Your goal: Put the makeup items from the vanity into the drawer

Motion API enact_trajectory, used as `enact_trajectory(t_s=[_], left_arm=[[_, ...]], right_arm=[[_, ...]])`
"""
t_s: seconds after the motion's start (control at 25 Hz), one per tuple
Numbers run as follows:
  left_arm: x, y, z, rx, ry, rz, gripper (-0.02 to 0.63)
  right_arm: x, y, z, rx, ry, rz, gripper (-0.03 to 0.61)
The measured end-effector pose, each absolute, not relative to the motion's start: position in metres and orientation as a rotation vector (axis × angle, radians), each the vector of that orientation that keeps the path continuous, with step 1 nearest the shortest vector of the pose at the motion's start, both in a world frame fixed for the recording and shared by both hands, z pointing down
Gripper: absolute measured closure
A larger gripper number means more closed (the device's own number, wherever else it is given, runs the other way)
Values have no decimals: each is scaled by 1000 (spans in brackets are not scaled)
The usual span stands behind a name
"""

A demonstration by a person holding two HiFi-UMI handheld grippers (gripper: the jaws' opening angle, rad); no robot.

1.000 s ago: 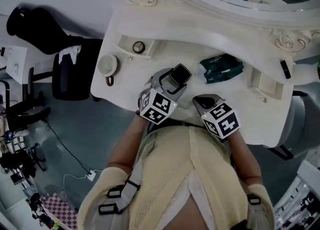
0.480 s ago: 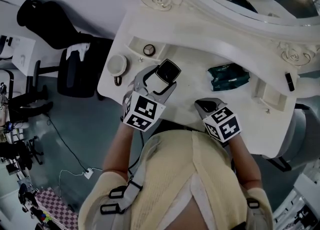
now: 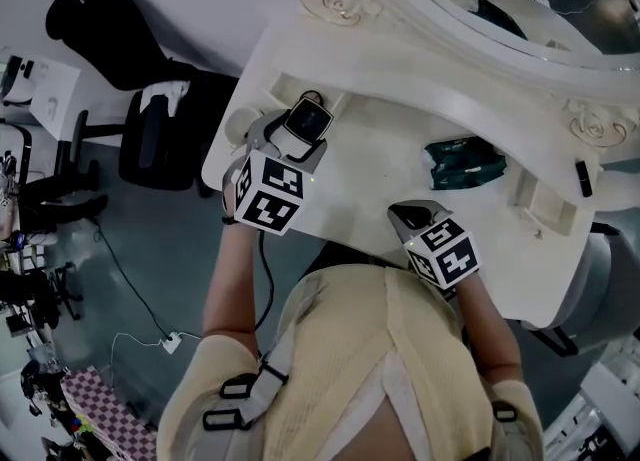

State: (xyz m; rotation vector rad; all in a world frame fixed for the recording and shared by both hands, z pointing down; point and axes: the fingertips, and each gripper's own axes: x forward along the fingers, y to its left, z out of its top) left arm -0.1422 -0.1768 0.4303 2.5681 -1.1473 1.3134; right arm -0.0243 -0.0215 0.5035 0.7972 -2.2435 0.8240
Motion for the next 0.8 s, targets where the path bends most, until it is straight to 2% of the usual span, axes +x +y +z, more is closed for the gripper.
enact_trajectory(t_s=[0.28,0.8], left_arm=[[-162,-201,444,2395,-1029,1447,295],[-157,-231,475,2073,-759,1485,293]], right_arm=[[-26,-21,503,794,-2245,821,577],[-22,-15,505,822,-2226,839,577]])
